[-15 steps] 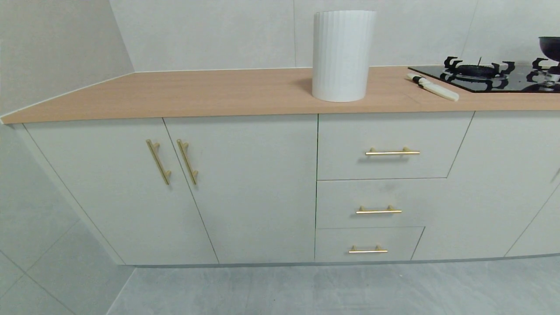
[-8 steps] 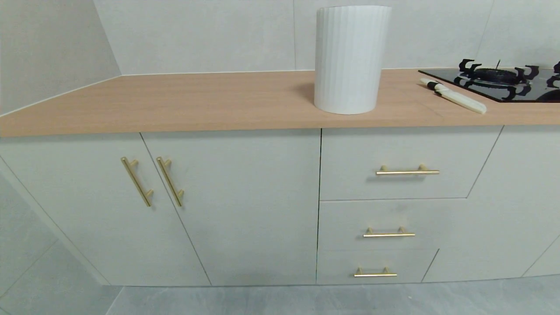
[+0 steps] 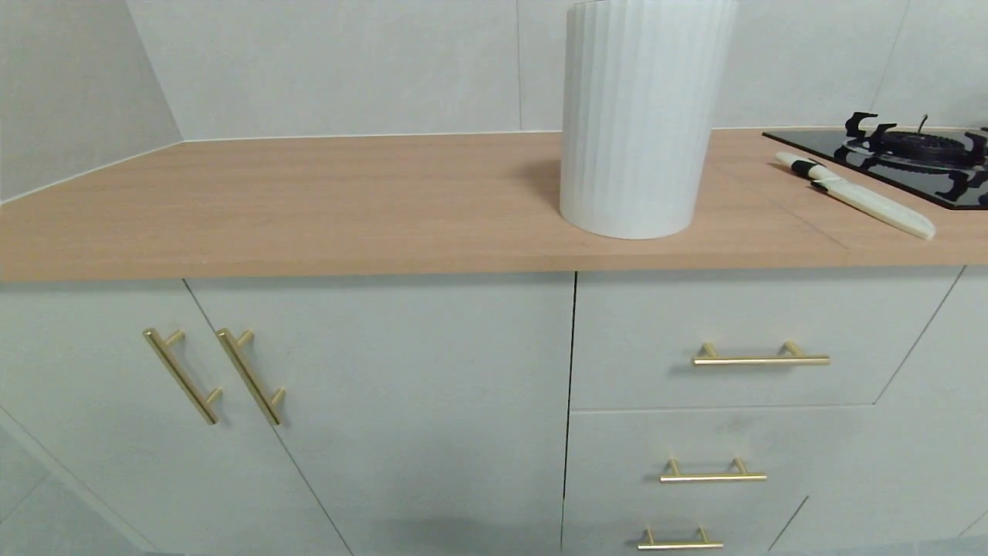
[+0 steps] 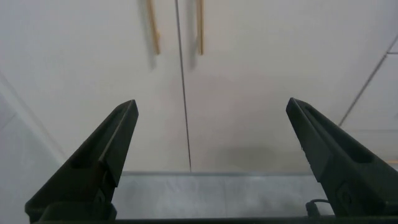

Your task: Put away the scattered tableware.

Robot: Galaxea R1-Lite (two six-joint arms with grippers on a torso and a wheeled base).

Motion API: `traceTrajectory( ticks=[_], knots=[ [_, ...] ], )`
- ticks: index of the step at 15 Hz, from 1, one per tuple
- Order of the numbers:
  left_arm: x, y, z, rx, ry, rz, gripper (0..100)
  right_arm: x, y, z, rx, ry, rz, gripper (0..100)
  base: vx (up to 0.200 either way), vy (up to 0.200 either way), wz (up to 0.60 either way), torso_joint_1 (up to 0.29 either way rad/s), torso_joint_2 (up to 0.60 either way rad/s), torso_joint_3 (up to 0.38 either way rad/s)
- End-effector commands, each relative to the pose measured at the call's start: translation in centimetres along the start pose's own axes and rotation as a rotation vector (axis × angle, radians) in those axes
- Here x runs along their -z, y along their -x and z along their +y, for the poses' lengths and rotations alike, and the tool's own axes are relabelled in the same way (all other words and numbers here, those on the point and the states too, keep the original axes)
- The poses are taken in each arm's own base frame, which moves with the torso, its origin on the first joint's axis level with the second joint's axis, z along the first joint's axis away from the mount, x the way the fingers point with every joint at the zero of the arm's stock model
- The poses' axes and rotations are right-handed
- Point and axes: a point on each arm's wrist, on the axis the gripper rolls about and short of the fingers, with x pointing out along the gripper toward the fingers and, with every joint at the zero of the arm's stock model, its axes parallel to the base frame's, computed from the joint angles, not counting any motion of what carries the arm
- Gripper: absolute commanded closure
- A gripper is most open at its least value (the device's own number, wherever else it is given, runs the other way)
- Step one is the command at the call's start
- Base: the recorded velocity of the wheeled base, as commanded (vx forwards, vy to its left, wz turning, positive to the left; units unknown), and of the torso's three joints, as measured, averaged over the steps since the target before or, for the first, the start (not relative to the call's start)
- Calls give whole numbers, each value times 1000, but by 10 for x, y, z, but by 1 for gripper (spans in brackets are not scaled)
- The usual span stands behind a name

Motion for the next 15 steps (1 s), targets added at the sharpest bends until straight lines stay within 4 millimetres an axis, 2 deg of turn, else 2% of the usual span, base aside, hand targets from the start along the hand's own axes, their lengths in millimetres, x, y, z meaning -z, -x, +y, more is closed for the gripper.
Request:
traceTrajectory(
  ticks=[1, 3, 12, 15],
  knots=[
    [0, 0, 0, -1, 0, 1, 0, 0, 0, 0, -1, -1, 2, 0, 200, 0, 0, -2, 2, -7],
    [0, 0, 0, -1, 0, 1, 0, 0, 0, 0, -1, -1, 0, 0, 200, 0, 0, 5, 0, 7],
    [0, 0, 0, -1, 0, 1, 0, 0, 0, 0, 0, -1, 0, 0, 0, 0, 0, 0, 0, 0],
    [0, 0, 0, -1, 0, 1, 0, 0, 0, 0, -1, -1, 0, 0, 0, -200, 0, -1, -1, 7]
  ],
)
